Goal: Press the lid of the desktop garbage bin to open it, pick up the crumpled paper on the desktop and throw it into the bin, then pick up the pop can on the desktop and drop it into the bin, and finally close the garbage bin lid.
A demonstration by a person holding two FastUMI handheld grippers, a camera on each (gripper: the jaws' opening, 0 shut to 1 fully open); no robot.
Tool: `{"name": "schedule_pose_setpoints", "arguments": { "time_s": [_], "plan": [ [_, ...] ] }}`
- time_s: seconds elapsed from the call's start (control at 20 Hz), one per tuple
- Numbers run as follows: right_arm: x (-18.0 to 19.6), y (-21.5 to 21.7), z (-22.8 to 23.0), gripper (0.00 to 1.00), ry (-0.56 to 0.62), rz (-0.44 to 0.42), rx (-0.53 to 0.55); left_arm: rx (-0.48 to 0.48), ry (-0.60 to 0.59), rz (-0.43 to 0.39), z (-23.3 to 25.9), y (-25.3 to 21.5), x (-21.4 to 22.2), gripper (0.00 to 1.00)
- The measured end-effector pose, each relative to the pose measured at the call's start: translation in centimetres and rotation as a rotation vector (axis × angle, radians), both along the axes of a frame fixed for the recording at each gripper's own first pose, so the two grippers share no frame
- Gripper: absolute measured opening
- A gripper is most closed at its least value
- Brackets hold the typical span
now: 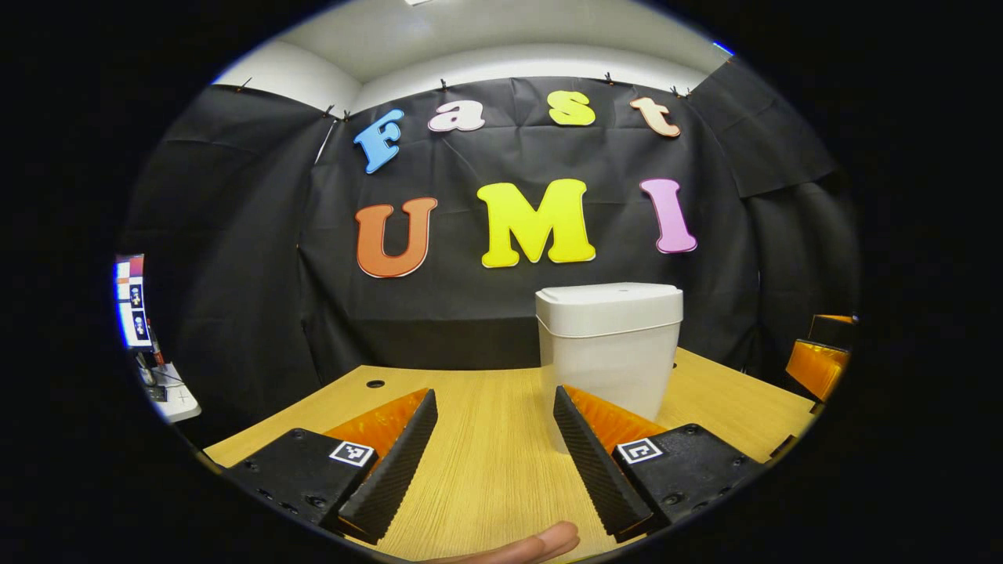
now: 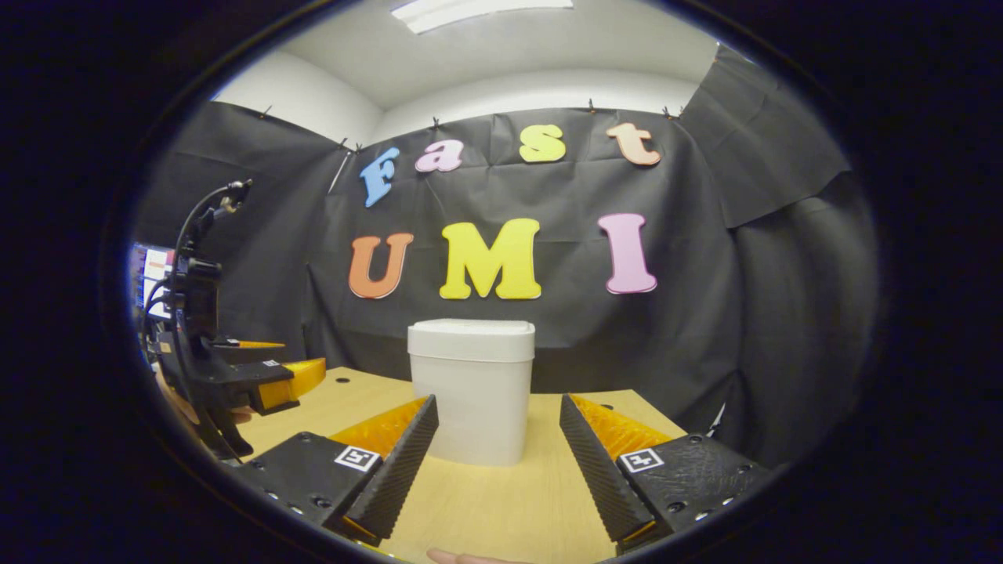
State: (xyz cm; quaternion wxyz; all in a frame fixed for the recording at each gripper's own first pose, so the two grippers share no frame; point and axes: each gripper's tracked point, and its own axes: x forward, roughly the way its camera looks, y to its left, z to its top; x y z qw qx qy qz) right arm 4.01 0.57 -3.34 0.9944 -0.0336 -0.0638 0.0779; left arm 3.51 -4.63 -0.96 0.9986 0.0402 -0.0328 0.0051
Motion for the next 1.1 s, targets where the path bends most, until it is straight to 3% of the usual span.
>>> {"name": "schedule_pose_setpoints", "arguments": {
  "time_s": [0.15,1.1],
  "plan": [
    [-0.2,0.0,0.2,0.98,-0.007,-0.005,0.000,0.005,-0.001,0.002,0.0,0.1,0.0,0.96],
    [-0.5,-0.1,-0.6,0.95,0.015,-0.045,-0.050,0.010,-0.018,-0.006,0.8,-0.7,-1.0,0.96]
  ]
}}
